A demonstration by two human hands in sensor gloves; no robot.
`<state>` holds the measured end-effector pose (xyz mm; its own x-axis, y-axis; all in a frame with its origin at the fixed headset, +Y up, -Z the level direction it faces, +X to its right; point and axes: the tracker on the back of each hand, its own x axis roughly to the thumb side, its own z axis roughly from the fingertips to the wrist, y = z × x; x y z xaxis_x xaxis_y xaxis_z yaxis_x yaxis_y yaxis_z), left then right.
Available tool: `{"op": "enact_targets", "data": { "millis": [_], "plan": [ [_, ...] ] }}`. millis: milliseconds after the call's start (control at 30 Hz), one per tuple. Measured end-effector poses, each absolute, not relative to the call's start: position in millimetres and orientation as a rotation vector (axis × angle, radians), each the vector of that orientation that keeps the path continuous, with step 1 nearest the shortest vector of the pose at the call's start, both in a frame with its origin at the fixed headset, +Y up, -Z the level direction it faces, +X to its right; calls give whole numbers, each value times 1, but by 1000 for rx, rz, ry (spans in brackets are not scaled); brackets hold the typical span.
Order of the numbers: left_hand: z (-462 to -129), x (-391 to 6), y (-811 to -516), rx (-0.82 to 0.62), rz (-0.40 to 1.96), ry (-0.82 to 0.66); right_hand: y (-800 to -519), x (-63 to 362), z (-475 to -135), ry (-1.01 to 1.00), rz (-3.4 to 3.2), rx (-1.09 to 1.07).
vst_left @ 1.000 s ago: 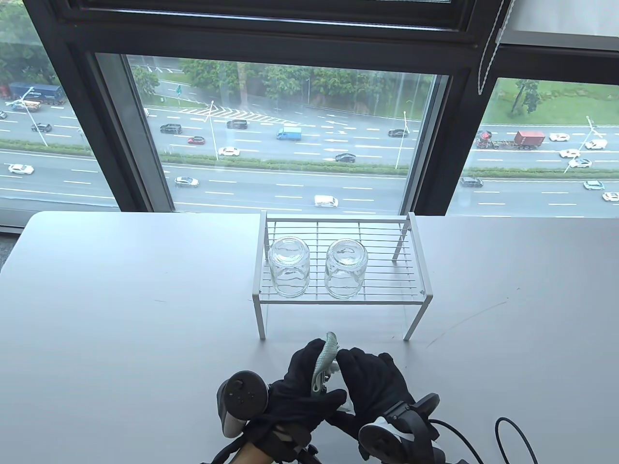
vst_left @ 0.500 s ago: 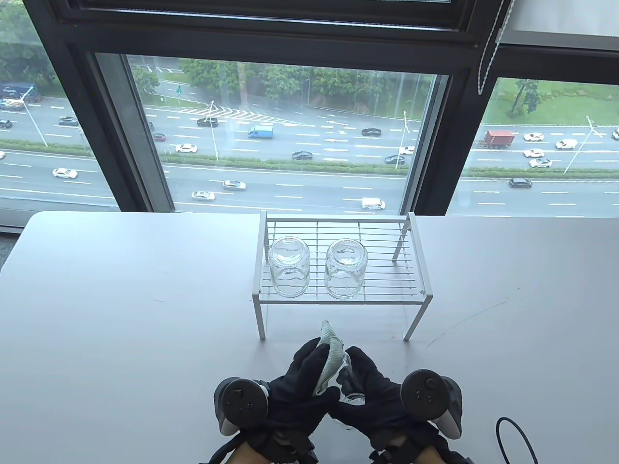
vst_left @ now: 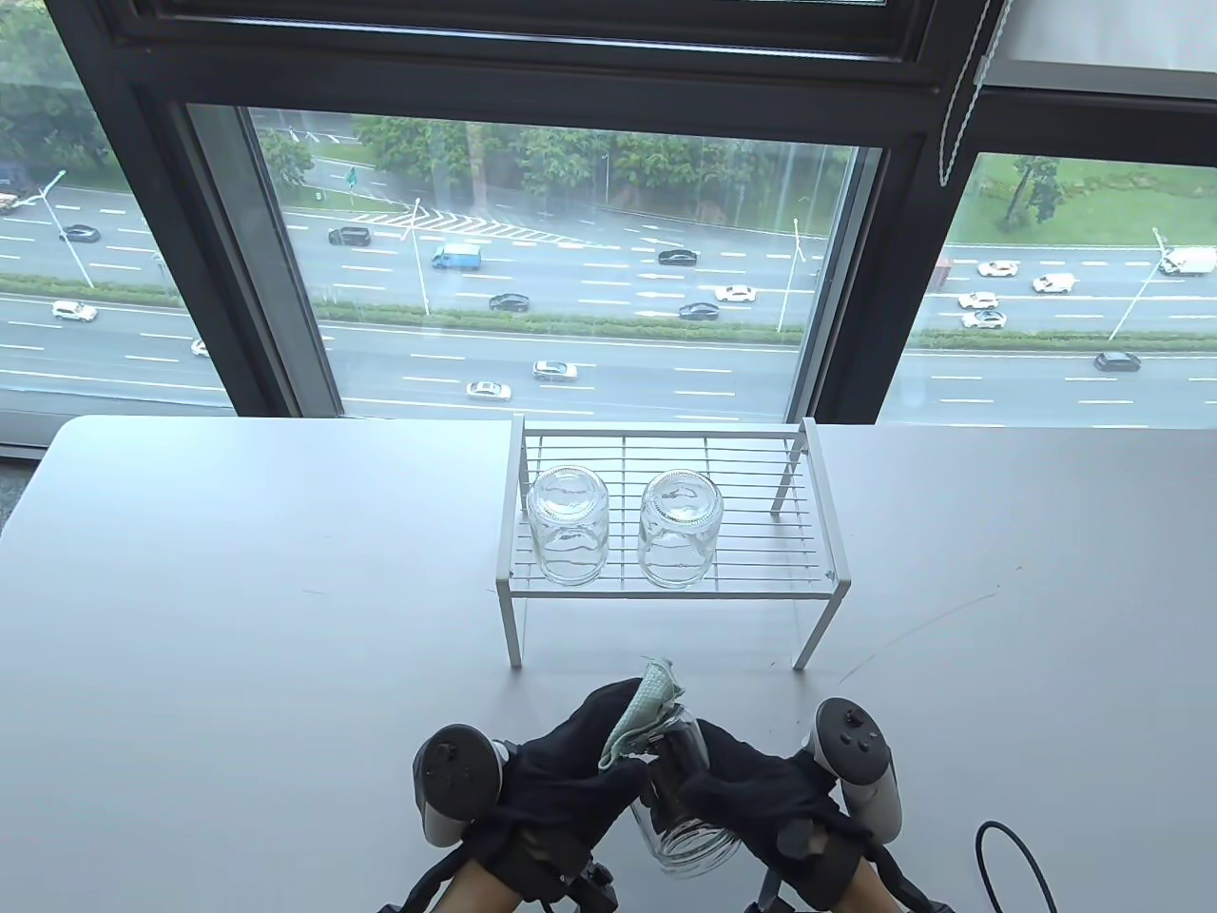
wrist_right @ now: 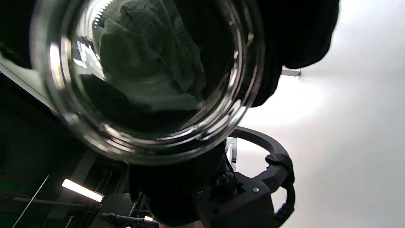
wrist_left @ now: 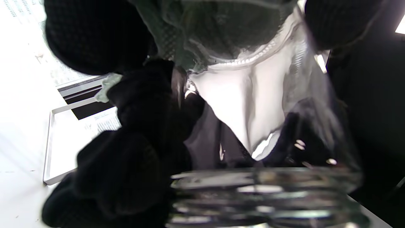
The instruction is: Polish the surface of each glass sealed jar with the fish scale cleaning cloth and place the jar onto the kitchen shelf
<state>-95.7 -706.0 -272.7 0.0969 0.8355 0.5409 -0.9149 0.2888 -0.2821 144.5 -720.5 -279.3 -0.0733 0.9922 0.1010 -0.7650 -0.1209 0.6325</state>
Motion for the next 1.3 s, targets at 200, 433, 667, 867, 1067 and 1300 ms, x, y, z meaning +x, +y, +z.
{"op": "enact_targets", "data": {
  "millis": [200,433,667,867,1067,1300],
  "plan": [
    [-270,-99,-699,280,1111,-685,-710,143,-275,305,1928,709],
    [-266,-95,-696,301,1083,-681,-705,142,-269,197,2025,693],
    [-269,-103,-691,317,1149,-643,-699,153,-269,-59,2134,612],
    [-283,-114,-696,88,964,-598,-690,171,-271,-229,2208,538],
    [-297,-131,-708,-84,823,-463,-683,187,-281,-306,2217,460],
    [-301,-141,-709,-53,722,-378,-655,209,-297,-449,2239,379]
  ]
}}
